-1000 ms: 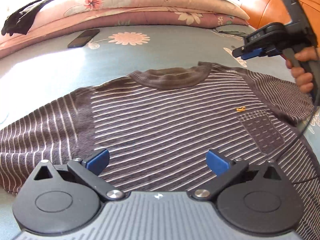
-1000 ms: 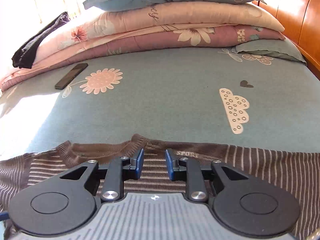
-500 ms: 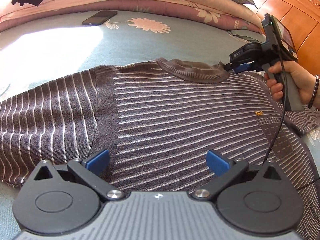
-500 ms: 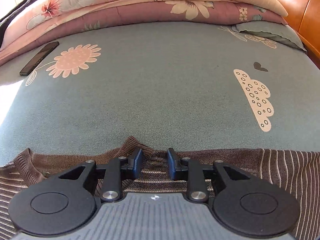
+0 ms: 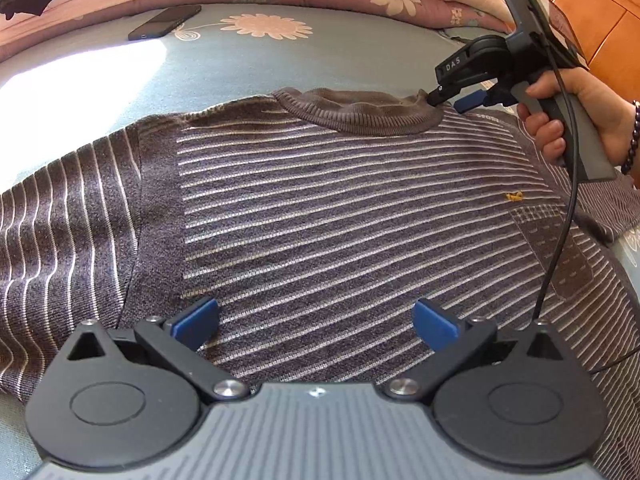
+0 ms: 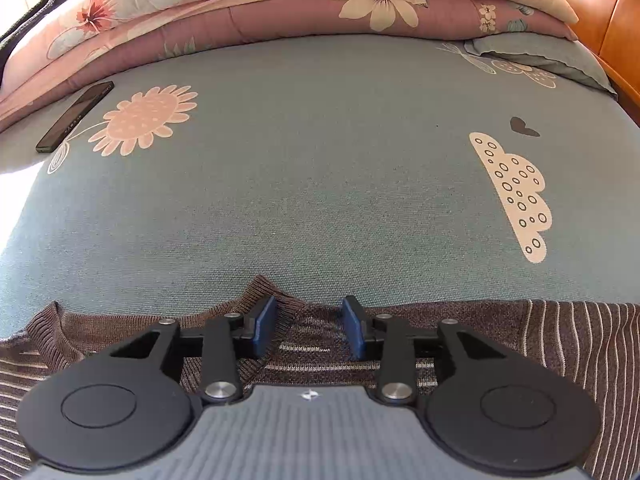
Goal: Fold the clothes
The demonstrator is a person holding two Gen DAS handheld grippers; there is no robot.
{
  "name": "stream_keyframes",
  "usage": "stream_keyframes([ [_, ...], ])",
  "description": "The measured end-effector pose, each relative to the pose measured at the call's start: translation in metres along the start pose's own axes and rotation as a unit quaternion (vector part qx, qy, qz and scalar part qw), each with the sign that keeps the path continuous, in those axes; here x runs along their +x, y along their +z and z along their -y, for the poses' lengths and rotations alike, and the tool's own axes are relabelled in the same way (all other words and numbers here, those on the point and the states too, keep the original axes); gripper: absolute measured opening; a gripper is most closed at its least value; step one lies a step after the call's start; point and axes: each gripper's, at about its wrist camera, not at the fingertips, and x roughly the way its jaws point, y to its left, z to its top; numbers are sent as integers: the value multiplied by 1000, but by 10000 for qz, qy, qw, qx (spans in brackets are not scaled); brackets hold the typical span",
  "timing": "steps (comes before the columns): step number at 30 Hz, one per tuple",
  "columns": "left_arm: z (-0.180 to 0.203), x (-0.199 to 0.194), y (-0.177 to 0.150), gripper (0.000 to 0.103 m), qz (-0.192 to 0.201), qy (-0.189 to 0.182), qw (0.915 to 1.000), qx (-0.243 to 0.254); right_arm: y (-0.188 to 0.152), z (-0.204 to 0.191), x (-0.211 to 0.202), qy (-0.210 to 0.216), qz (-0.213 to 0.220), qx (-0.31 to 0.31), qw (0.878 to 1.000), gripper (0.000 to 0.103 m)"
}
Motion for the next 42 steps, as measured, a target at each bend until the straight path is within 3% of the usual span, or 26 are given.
stream_keyframes([
  [5,4,3,2,102,-90,53,9997,227,3,-1,3,-3,-50,-37,10000,56],
  [11,2,3,3,102,-88,33,9999,132,5,-5,7,-135,-79,-172,9997,69],
  [13,2,6,4,102,-81,40,9999,141,7,-4,8,-224,-103,-207,9995,80],
  [15,4,6,3,102,-79,70,9998,190,10,-3,9,-317,-175,-220,9991,86],
  [23,11,8,2,102,-100,247,9987,445,4,-19,-31,-638,-245,-863,9939,90],
  [25,12,8,1,102,-108,288,9985,450,-3,-22,-43,-660,-269,-1036,9921,97],
  [30,15,5,3,102,-98,339,9982,482,-22,-24,-65,-606,-502,-1100,9908,98],
  [37,29,-23,1,102,60,59,9984,568,-50,-20,-82,-766,-881,-932,9888,98],
  [42,47,-30,-12,102,-78,-347,9961,803,-68,-17,-95,-802,-1010,-765,9887,102],
])
